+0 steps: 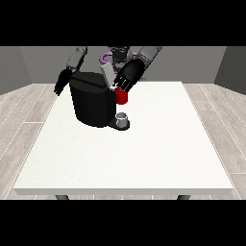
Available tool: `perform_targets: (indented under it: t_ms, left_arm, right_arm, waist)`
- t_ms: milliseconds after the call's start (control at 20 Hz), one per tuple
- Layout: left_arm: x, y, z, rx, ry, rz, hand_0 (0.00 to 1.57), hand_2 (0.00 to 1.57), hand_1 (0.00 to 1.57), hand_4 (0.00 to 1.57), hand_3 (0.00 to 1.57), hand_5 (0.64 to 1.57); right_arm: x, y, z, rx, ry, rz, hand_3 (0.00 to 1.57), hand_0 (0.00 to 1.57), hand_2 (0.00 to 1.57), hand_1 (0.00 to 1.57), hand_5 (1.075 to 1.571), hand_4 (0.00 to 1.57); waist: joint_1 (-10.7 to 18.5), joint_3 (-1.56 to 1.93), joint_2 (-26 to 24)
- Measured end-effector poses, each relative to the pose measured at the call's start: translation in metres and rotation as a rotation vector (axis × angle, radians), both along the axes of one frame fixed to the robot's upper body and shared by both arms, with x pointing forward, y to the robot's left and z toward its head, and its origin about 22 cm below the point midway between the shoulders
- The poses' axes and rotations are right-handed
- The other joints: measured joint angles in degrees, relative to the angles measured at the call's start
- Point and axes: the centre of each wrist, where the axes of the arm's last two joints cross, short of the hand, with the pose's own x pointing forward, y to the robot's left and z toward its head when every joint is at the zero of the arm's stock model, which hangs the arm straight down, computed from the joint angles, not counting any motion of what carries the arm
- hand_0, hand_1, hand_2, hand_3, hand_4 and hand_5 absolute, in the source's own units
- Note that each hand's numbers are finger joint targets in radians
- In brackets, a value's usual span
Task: Insert the coffee pod into the coffee machine and close the lid
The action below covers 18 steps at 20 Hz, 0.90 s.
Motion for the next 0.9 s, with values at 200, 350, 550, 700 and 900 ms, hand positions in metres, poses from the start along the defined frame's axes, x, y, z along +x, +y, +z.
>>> perform_targets:
  t_ms: [200,350,550,700,900]
  left_arm:
    - [0.0,0.002,-0.001,-0.002,-0.015,0.001,1.2,1.22,1.2,0.36,1.18,1.571]
    - [0.0,0.008,0.003,0.0,-0.038,0.01,1.24,1.26,1.24,0.29,1.2,1.571]
    - [0.0,0.005,0.001,0.035,-0.07,0.032,1.22,1.23,1.22,0.0,1.1,1.571]
    - [-0.001,0.006,0.003,0.063,-0.093,0.029,1.17,1.19,1.17,0.0,1.07,1.571]
    - [-0.002,0.013,0.002,0.079,-0.128,0.008,1.14,1.15,1.14,0.0,1.0,1.571]
  right_arm:
    - [-0.002,0.0,-0.002,-0.009,0.001,0.006,0.0,0.0,0.0,0.0,1.571,0.14]
    - [0.0,0.0,0.004,-0.016,-0.006,0.012,0.0,0.0,0.0,0.0,1.571,0.0]
    - [0.0,0.002,0.007,-0.015,-0.005,0.016,0.0,0.0,0.0,0.0,1.571,0.0]
    - [-0.001,0.004,0.006,-0.013,-0.012,0.012,0.0,0.0,0.0,0.0,1.571,0.0]
    - [-0.003,0.005,0.007,-0.011,-0.021,0.011,0.0,0.0,0.0,0.0,1.571,0.0]
  waist:
    - [-0.25,-0.01,-0.01]
    - [-0.87,-0.01,0.12]
    - [-1.33,-0.01,0.17]
    - [-1.38,0.01,0.71]
    - [-1.5,0.04,1.46]
